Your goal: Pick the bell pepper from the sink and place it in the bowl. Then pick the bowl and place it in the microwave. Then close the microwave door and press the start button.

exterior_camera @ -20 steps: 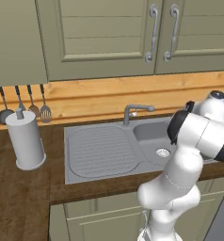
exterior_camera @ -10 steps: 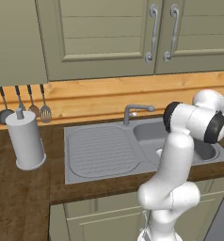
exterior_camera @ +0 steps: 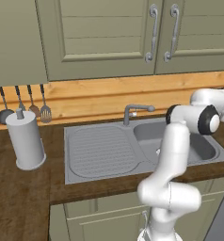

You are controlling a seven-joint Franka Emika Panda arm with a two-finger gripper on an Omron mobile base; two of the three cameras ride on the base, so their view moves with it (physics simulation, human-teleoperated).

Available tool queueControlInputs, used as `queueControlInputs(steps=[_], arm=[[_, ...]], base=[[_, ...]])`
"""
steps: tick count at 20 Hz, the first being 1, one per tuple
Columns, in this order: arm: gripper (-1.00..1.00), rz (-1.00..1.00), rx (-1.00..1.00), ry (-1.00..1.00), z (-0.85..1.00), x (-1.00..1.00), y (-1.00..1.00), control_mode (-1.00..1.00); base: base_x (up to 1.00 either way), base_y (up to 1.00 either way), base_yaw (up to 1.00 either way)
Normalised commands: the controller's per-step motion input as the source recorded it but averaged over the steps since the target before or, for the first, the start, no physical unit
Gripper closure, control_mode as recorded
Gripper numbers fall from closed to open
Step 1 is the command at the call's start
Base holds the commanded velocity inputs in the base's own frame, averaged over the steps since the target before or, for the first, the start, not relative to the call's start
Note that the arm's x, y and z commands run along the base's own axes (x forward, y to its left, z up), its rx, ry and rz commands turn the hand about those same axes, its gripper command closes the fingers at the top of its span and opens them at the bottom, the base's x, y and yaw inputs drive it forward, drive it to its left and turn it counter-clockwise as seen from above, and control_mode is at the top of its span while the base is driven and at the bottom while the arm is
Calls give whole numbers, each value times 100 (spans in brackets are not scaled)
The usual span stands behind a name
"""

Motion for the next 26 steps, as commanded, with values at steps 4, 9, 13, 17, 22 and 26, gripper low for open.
queueControlInputs(steps=[4, 9, 13, 17, 22, 26], arm=[[100, 0, 0, 0, -23, 11, -45, -100], [100, 0, 0, 1, -59, 19, -39, -100], [100, 0, 0, 0, -52, 14, -38, -100], [100, 0, 0, 0, -53, 14, -13, -100], [-100, 0, 0, 0, -45, 30, -1, -100], [-100, -2, -1, 0, -3, 5, 12, -100]], base=[[0, 0, 0], [0, 0, 0], [0, 0, 0], [0, 0, 0], [0, 0, 0], [0, 0, 0]])
